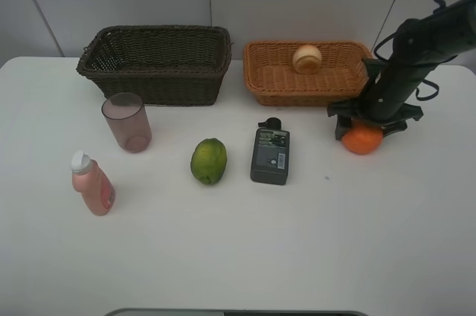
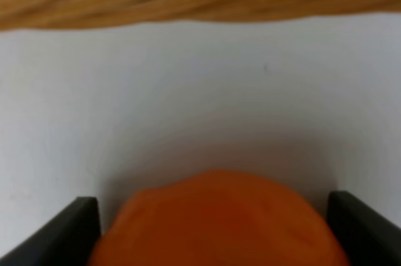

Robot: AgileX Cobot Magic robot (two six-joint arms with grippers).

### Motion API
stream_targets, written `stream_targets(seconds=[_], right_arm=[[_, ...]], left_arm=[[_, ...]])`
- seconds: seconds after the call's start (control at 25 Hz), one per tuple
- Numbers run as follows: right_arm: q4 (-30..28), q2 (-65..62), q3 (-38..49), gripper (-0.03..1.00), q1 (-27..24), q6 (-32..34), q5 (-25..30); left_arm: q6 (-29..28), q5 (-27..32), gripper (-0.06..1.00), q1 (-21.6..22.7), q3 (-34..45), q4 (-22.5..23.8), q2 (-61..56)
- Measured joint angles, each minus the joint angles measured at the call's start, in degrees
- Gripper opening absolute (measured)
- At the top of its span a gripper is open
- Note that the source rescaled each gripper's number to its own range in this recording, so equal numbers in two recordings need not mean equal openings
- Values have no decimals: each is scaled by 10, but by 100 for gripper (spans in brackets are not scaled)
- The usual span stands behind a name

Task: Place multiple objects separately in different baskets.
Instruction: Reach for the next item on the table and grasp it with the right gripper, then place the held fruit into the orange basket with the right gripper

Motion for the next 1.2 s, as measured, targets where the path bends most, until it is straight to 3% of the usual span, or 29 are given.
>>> stream_targets(seconds=[0.6, 0.8, 1.0, 1.2], right_arm=[[1, -28, 0, 36, 0, 0, 21], [1, -81, -14, 36, 0, 0, 81], [1, -89, -90, 36, 1, -1, 177], [1, -84, -168, 36, 9, -28, 218]], left_arm=[[0, 0, 93, 0, 0, 0, 0], [0, 0, 93, 0, 0, 0, 0], [0, 0, 93, 0, 0, 0, 0], [0, 0, 93, 0, 0, 0, 0]])
